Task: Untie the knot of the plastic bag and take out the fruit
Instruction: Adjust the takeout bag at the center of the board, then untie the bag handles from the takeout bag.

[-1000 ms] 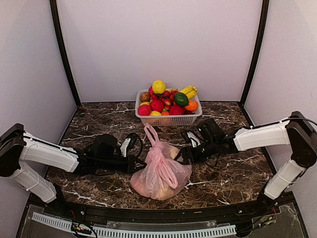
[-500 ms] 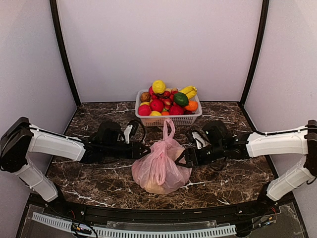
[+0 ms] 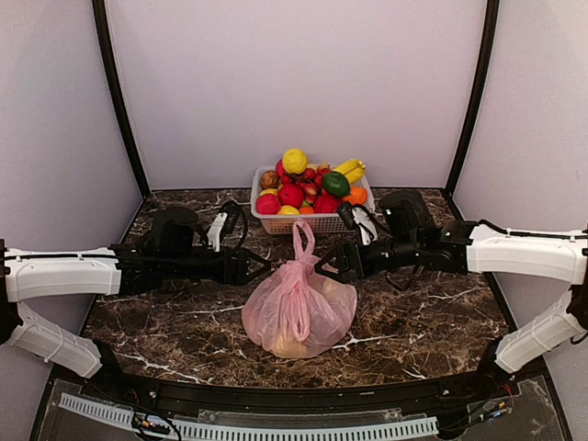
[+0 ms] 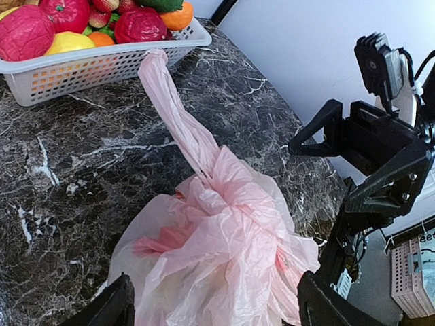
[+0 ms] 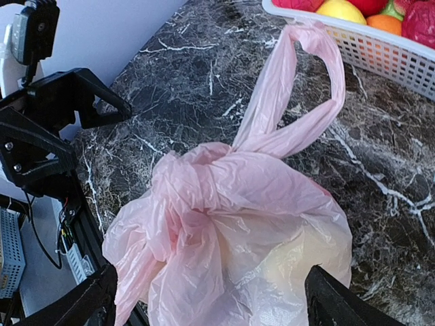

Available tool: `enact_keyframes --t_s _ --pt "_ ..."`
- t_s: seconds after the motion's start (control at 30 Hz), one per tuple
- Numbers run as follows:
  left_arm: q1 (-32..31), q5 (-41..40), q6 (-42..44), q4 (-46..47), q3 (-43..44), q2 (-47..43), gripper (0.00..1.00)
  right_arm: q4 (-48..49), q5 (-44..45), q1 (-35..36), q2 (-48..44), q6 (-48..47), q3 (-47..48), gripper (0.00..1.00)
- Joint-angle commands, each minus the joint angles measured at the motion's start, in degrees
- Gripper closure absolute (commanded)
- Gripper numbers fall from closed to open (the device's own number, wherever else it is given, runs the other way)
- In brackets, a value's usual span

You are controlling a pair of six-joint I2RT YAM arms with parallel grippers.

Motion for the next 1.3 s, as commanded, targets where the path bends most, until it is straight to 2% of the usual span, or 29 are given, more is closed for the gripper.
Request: enact_keyframes --t_s 0.0,0.3,0.37,0.47,0.63,0.83,0.93,1.03,1.13,1.27 --pt "-0.8 4.8 0.1 -3.2 1.2 0.5 0.18 0.5 -1.1 -0.1 0.8 -2.4 2.6 0.10" --pt "-3.6 7.0 -1.6 -2.1 2.5 5.9 0.30 6.3 -4.6 2.1 7.1 -0.5 4.6 0.24" --pt "-3.8 7.1 -2.1 -1.7 2.7 6.9 0.31 7.2 -5.3 2.4 8.1 -0.2 4.8 0.35" --pt "-4.1 7.0 -2.8 -1.7 2.8 7.8 0.33 7.4 -5.2 2.5 9.0 -0.1 5.1 0.45" --pt "-4.3 6.5 -3.9 -0.2 2.2 8.3 0.41 8.6 -5.4 2.7 9.7 0.4 5.0 0.47" --pt "-4.5 6.6 -4.7 1.3 2.7 9.6 0.42 8.9 -5.2 2.9 11.4 0.8 5.7 0.48" --pt "-4.6 6.5 -4.9 2.0 3.0 10.0 0.45 8.9 -5.3 3.1 12.0 1.2 5.9 0.51" --pt "-4.7 6.7 -5.2 2.5 3.2 10.5 0.50 10.3 -5.7 3.3 12.5 1.6 5.9 0.61" --pt "-4.7 7.0 -5.8 3.0 3.1 10.7 0.65 10.4 -5.6 3.3 12.4 2.2 5.9 0.76" --pt "-4.8 6.7 -7.0 4.2 2.0 10.0 0.73 11.4 -5.5 3.3 11.7 3.2 5.0 0.90"
